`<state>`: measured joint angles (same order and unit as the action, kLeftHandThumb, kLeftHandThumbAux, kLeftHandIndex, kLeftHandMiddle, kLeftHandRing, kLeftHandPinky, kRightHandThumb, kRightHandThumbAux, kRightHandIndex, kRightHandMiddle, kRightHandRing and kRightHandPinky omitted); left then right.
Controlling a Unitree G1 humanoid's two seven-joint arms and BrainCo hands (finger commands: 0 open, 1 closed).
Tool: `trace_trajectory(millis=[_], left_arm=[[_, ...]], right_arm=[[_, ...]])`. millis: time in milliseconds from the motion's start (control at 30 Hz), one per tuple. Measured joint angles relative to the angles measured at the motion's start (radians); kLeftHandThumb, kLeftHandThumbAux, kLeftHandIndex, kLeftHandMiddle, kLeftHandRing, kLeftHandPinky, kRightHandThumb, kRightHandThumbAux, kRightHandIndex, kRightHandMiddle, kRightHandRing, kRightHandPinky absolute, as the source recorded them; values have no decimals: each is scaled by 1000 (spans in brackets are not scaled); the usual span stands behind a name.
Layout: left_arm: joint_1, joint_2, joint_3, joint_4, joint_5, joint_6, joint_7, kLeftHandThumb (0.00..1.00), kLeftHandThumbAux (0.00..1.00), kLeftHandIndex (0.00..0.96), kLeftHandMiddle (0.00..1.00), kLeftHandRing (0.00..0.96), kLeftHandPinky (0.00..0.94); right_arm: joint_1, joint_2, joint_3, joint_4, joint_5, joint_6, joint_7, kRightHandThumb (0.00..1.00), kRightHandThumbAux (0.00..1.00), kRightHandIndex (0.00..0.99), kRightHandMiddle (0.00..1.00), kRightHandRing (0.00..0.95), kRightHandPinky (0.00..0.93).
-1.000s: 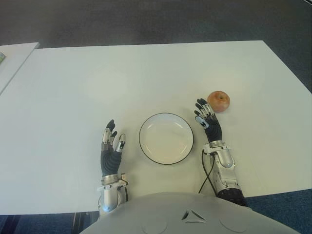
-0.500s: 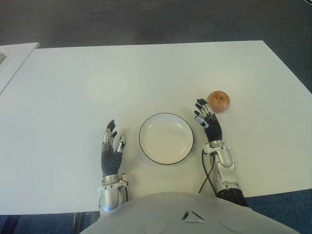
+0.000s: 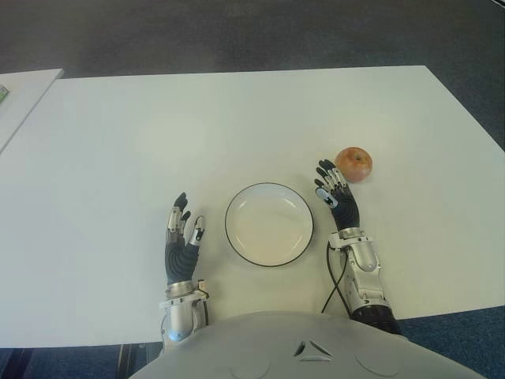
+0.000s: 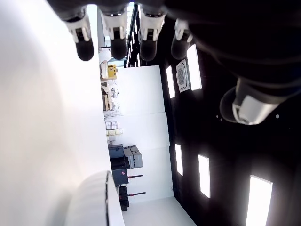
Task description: Put the apples into the plate.
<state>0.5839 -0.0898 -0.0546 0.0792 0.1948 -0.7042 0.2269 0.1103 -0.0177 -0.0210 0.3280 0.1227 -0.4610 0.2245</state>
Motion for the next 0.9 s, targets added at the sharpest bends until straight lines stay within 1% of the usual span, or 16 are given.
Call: trace_trajectory(millis=[200, 367, 433, 667, 900], left_arm=[[-1, 0, 0, 1, 0, 0, 0, 90, 416, 0, 0, 0, 0], [-2, -1, -1, 2, 1, 0, 3, 91, 411, 0, 0, 0, 0], [-3, -1, -1, 2, 2, 0, 6, 91, 409, 0, 0, 0, 0], [-9, -2, -3, 2, 9, 0, 11, 90, 400, 0, 0, 0, 0], [-11, -3, -4, 7, 14, 0, 15, 88, 393, 0, 0, 0, 0]], right_arm=[[3, -1, 1, -13, 7, 4, 19, 156, 544, 45, 11, 0, 39], [45, 0, 11, -98, 19, 52, 24, 169, 559, 43, 10, 0, 35], [51, 0, 16, -133, 23, 66, 25, 175, 563, 44, 8, 0, 34], [52, -2, 21, -224, 23, 82, 20, 196, 571, 55, 3, 0, 38], [40, -10, 18, -264, 27, 109, 19, 252, 564, 70, 8, 0, 36]])
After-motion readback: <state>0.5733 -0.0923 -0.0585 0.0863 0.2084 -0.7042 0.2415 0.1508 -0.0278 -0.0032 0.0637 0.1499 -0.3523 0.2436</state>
